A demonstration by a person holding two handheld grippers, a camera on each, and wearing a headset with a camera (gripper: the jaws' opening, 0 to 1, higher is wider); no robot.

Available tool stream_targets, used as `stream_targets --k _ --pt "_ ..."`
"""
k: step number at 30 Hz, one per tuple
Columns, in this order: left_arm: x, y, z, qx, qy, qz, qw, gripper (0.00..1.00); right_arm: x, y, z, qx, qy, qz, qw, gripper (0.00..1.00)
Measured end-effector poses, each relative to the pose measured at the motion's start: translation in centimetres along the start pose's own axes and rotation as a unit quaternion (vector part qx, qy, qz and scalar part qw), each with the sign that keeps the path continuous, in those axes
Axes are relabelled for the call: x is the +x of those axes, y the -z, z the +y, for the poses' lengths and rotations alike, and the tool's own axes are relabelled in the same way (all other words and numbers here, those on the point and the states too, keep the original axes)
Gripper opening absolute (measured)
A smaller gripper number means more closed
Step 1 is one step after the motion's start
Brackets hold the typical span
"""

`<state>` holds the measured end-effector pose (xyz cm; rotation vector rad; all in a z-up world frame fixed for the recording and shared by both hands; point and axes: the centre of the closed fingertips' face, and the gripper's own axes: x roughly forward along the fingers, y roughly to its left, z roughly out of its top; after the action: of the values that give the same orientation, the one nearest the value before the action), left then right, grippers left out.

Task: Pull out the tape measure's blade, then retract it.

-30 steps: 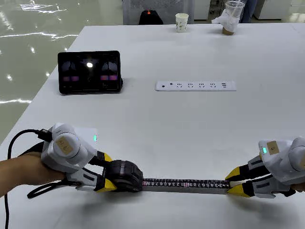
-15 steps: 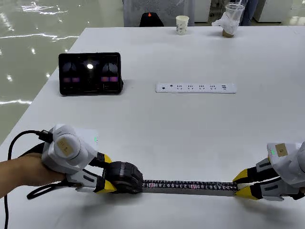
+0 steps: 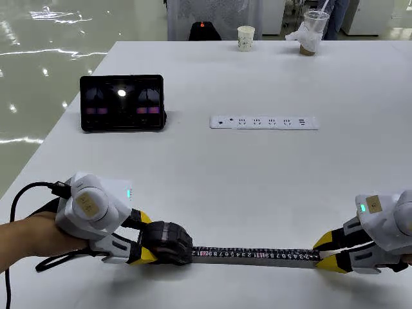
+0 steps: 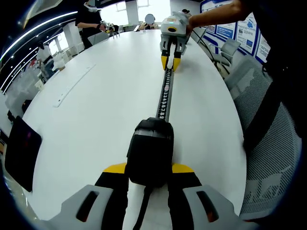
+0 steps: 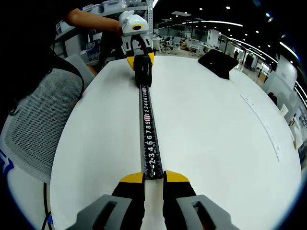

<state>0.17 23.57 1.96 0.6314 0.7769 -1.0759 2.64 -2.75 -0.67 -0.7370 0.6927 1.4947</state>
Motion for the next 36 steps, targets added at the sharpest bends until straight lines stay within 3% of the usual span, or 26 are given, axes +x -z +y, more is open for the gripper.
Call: stream_targets --k 17,19,30,36 --pt "0.1 0.0 0.2 0.000 -0.008 0.013 0.9999 0.27 -0.1 0.0 -0.2 -0.019 0.013 0.025 0.9994 0.13" --pt "0.1 0.1 0.2 -0.004 -0.010 0.015 0.9998 0.29 -0.2 0.7 -0.3 -0.027 0.020 0.043 0.9985 0.16" --pt "-0.2 0.4 -0.3 -0.018 -0.016 0.018 0.9995 0.42 -1.3 1.2 0.3 0.001 0.045 0.036 0.9983 0.25" --pt "-0.7 1.0 -1.2 -0.040 -0.018 0.017 0.9989 0.50 -1.6 1.4 1.0 0.015 0.056 0.034 0.9977 0.30"
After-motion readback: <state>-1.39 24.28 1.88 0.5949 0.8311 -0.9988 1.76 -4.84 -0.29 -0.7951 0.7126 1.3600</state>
